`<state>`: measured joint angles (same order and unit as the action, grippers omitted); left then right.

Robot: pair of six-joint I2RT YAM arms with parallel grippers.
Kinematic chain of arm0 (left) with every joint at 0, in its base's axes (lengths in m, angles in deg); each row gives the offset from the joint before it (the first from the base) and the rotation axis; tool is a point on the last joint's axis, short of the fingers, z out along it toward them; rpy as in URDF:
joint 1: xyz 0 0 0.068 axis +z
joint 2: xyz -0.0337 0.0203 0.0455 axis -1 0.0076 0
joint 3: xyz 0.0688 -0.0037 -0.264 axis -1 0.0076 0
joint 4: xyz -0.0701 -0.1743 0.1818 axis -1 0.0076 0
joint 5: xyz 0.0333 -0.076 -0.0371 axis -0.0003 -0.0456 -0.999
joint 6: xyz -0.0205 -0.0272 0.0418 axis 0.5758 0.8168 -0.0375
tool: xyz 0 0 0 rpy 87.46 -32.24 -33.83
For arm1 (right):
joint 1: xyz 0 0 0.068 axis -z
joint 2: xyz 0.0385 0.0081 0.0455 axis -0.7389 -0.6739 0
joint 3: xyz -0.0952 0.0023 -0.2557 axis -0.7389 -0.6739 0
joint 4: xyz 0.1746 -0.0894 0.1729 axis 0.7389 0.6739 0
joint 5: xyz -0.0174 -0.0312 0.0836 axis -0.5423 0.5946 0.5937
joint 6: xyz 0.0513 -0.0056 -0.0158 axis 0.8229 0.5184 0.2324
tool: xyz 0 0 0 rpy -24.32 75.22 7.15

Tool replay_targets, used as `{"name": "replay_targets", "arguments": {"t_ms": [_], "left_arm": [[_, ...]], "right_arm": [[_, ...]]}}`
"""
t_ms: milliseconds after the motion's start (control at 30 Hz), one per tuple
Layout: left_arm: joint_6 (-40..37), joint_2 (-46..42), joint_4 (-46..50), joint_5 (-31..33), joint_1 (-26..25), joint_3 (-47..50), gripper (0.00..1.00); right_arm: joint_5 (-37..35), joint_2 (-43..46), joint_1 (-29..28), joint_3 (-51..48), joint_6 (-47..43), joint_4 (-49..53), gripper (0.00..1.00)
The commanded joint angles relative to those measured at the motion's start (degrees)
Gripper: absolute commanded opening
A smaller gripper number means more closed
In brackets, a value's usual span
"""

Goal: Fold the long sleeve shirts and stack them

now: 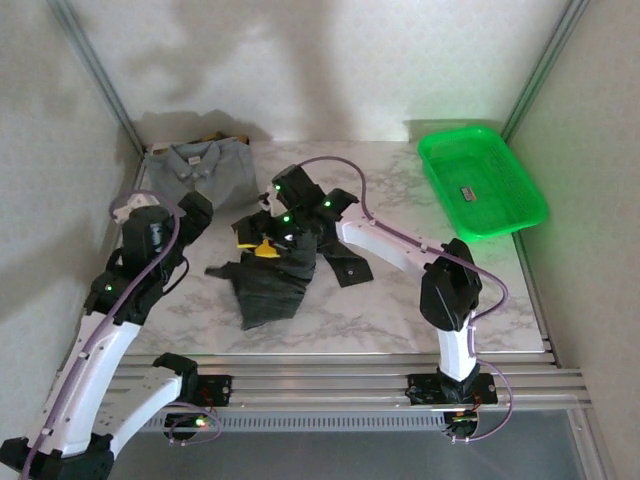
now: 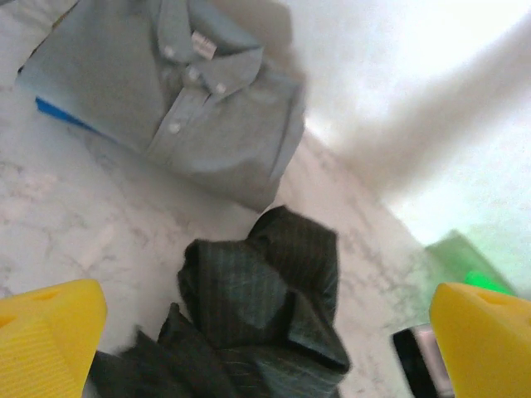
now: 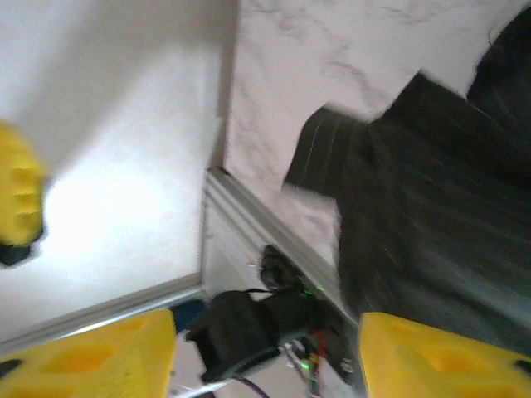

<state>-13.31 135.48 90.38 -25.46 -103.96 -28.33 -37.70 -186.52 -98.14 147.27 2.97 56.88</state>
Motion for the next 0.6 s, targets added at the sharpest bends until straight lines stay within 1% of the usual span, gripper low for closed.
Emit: {"name": "replay_targets", "arguments": {"t_ms": [0,33,100,167,200,233,267,333,367,400,467,500,567], "left_arm": [[1.4,1.2,1.6,-1.5,0.2,-1.6,0.99],[1.1,1.9,1.1,-2.7,-0.1,-1.5,0.99],[0.0,3.1,-0.1,-3.9,-1.5,-1.1,1.00],[-2.0,5.8,-0.8,-5.8,-3.9,-1.1,0.99],[-2.9,7.8,-0.5,-6.7,-5.1,-1.4,0.99],[-4.2,10.0,0.2,-7.2,-7.5,-1.9,0.99],[-5.9,12.2,1.5,-6.4,-10.4,-2.6,1.00],[-8.5,15.8,5.5,-3.3,-14.7,-3.7,0.99],[-9.4,16.9,6.9,-3.2,-15.7,-3.6,0.96],[-10.4,17.4,7.9,-4.1,-16.1,-3.1,0.91],[-11.5,17.2,9.3,-5.9,-16.2,-1.0,0.86],[-11.8,16.9,10.2,-6.1,-16.1,0.5,0.85],[-12.2,16.8,12.2,-4.3,-16.0,3.5,0.83]], "right_arm": [[-6.0,8.6,6.7,-1.3,-4.6,15.9,0.68],[-7.0,12.2,9.7,-4.6,-5.1,17.0,0.72],[-11.4,18.3,14.9,-9.9,-6.4,21.1,0.79],[-19.7,22.4,19.8,-14.9,-10.2,26.6,0.80],[-23.3,23.1,20.8,-16.9,-12.7,28.6,0.79],[-26.6,23.1,21.6,-18.9,-15.7,30.2,0.79],[-28.7,22.5,21.9,-20.9,-17.6,30.9,0.78],[-30.0,21.3,21.8,-24.7,-20.0,29.2,0.76],[-30.4,21.1,21.7,-26.7,-20.3,27.3,0.75],[-30.7,20.7,21.7,-29.1,-20.5,25.3,0.74],[-30.2,19.4,21.7,-31.7,-20.8,22.1,0.74],[-29.3,18.3,21.5,-32.6,-20.6,20.8,0.73],[-28.4,16.5,20.9,-33.8,-20.2,18.1,0.72]]}}
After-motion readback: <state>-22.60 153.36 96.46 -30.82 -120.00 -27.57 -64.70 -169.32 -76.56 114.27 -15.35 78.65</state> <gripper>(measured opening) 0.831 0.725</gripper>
